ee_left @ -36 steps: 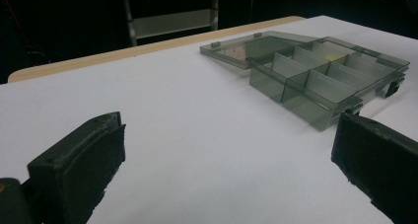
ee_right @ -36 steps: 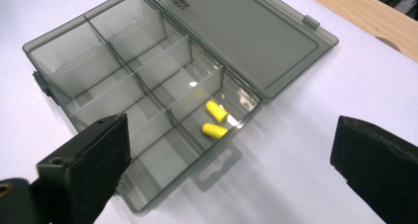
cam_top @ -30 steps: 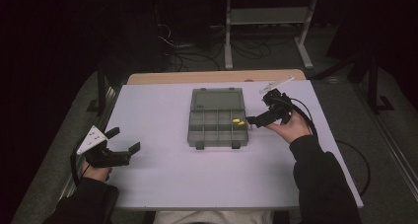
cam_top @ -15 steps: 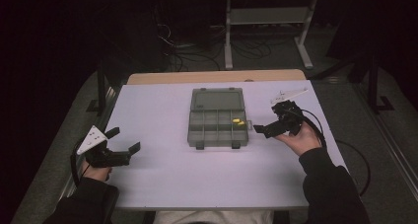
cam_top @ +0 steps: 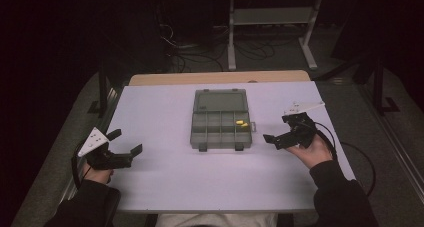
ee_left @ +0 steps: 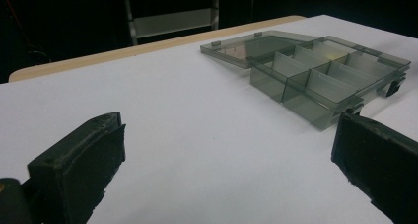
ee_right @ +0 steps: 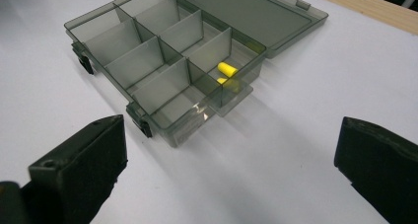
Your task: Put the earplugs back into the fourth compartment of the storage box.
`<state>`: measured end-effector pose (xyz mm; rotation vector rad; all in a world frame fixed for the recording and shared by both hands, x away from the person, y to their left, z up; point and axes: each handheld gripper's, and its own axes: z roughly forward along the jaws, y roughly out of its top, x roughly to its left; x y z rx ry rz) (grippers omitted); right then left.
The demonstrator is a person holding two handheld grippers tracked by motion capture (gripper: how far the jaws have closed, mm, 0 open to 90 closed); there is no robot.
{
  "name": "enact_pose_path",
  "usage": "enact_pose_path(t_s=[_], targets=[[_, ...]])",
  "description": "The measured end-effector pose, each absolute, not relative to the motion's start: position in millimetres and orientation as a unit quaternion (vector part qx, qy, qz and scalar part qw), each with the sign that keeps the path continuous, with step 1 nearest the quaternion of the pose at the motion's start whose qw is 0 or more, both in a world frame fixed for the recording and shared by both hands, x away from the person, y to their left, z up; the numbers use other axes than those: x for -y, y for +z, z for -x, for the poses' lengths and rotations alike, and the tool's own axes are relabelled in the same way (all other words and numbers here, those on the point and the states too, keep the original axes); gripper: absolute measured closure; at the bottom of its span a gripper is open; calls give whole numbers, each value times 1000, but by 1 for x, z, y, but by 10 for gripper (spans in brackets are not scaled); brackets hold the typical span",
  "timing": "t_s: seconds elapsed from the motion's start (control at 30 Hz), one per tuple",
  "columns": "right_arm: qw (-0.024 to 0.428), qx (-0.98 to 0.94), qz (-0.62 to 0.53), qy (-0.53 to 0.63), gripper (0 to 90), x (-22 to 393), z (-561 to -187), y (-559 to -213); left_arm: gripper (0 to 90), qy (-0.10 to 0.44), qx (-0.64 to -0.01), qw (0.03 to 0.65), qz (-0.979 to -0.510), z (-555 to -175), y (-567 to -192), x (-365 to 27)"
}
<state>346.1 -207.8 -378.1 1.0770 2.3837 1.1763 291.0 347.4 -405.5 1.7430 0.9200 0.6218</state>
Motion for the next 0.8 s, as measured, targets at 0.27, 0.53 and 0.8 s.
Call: enact_pose_path(t_s=[0.27,0.53,0.8], targets=[[144,-804,-384,431,0,224,-325,-391,0,259,-383,511,-725,-291,-406,-347],[156,-786,-391,452,0,239,-305,-402,0,259,-383,511,-725,-291,-406,-347],[168,-774,-393,468,0,248,-294,-408,0,259,-383,511,-725,-291,-406,-347]])
